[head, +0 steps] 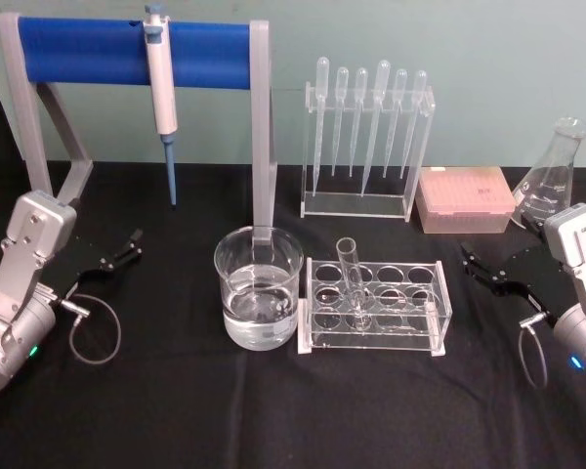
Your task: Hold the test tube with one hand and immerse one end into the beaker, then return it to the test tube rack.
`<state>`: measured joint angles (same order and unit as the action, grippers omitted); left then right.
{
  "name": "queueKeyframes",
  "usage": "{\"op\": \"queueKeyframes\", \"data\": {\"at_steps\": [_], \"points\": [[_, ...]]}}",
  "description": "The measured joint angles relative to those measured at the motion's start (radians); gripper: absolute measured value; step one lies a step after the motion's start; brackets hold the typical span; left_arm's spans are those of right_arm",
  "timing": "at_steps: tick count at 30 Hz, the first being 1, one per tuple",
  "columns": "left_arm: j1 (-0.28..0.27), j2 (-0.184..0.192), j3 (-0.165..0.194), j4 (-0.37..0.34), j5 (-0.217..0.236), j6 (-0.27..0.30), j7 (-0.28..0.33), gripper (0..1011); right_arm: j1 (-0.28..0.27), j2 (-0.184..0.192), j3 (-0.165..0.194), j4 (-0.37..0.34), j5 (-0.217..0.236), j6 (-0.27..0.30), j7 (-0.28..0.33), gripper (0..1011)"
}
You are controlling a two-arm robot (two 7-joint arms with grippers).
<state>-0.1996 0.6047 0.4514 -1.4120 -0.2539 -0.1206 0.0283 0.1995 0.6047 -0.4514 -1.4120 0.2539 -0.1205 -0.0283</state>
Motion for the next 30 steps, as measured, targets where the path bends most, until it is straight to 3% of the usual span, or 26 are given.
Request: {"op": "queueKeyframes", "data": {"at_steps": [30], "points": [[0.000, 0.000, 0.000, 0.000, 0.000, 0.000, 0.000, 1000, 0.000, 0.000, 0.000, 0.000, 0.000, 0.000, 0.000, 1004]]}}
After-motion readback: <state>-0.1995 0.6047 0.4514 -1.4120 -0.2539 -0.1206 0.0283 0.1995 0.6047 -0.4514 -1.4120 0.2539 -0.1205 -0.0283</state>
